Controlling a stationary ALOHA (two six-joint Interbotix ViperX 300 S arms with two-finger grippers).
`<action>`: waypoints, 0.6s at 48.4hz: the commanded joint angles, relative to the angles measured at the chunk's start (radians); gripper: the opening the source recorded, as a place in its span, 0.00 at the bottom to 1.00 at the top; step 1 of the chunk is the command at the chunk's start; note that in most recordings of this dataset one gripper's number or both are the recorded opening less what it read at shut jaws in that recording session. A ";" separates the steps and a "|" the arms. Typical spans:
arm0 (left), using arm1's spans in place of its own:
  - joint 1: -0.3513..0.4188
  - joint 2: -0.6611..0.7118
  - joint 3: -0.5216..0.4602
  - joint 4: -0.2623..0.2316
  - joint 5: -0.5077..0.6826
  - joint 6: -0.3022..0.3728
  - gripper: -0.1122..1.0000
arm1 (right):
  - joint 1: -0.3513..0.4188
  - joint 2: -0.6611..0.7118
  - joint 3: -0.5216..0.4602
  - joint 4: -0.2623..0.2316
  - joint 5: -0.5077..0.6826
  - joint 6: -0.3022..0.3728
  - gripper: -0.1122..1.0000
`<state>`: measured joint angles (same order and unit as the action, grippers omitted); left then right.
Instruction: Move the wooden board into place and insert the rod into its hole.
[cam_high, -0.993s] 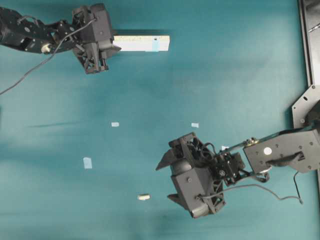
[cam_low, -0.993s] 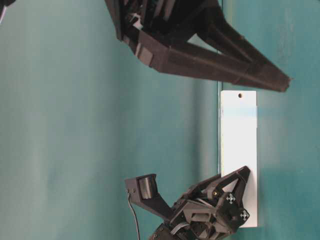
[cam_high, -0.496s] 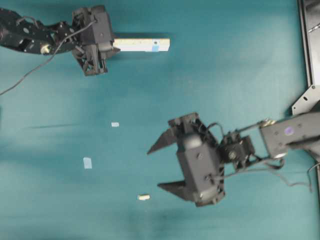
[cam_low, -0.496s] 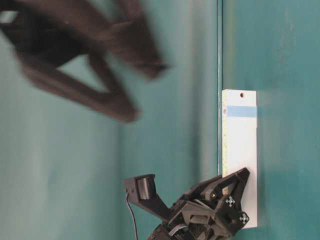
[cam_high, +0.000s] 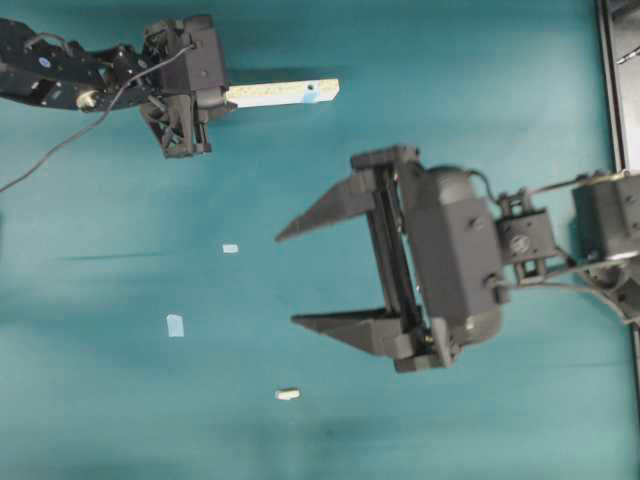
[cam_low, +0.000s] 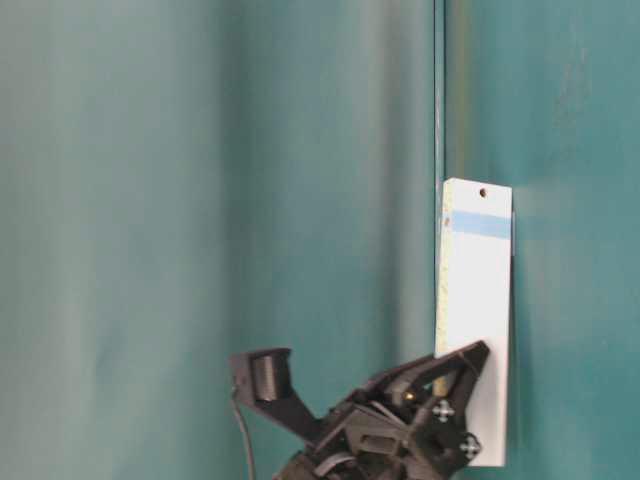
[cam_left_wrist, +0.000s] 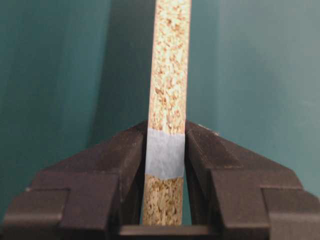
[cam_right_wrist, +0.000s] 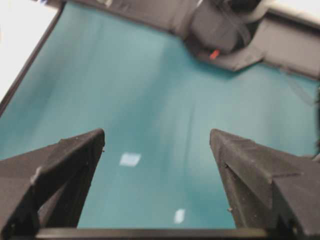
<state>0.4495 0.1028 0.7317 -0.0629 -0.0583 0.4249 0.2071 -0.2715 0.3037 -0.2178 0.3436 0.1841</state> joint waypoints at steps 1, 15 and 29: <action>-0.015 -0.058 -0.037 -0.003 0.037 -0.011 0.30 | -0.006 -0.032 -0.044 -0.026 -0.003 0.003 0.97; -0.083 -0.114 -0.118 -0.006 0.146 -0.049 0.30 | -0.018 -0.054 -0.071 -0.051 -0.003 0.005 0.97; -0.164 -0.121 -0.198 -0.006 0.147 -0.201 0.30 | -0.018 -0.055 -0.071 -0.051 -0.003 0.003 0.97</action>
<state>0.3099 0.0092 0.5798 -0.0675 0.0920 0.2516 0.1917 -0.3068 0.2592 -0.2669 0.3436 0.1841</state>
